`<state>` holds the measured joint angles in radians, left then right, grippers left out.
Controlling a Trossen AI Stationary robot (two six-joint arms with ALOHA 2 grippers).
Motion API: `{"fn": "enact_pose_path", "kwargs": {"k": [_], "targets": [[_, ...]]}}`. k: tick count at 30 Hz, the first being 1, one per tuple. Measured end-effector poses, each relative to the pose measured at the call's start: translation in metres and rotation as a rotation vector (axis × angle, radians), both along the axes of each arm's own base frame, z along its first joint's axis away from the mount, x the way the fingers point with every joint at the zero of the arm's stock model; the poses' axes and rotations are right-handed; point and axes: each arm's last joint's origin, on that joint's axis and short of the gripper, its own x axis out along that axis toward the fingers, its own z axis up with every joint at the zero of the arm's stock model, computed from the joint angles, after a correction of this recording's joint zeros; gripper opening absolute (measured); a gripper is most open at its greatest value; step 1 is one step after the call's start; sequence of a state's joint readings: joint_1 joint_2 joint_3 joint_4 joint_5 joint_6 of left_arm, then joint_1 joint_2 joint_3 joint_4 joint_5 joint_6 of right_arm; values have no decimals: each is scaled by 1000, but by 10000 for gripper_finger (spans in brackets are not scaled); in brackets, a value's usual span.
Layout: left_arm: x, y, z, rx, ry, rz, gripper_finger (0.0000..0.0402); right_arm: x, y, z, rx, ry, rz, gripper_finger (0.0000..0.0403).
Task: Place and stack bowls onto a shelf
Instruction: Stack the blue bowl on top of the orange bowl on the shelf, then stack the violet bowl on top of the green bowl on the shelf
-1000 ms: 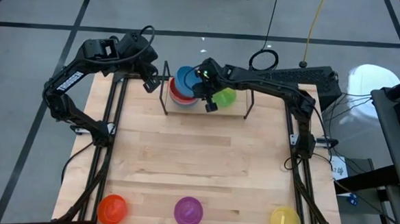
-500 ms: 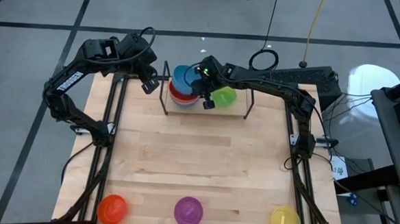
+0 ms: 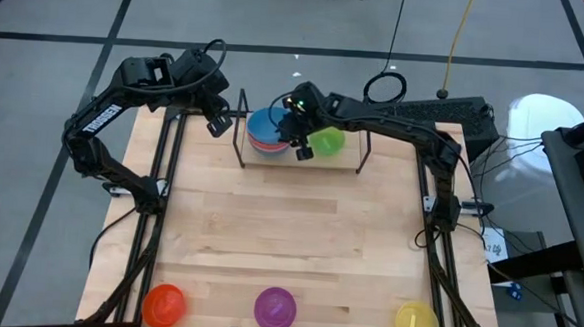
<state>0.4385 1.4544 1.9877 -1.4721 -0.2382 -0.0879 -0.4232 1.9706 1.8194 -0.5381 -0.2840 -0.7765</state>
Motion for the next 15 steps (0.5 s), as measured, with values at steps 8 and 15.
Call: {"fn": "enact_pose_path", "kwargs": {"k": [8, 15], "targets": [[-1, 0, 0, -3, 7, -1, 51, -5, 10, 22, -80, -39, -5, 146], [-7, -3, -5, -38, 86, -6, 51, -20, 25, 55, -199, -72, -78, 146]]}}
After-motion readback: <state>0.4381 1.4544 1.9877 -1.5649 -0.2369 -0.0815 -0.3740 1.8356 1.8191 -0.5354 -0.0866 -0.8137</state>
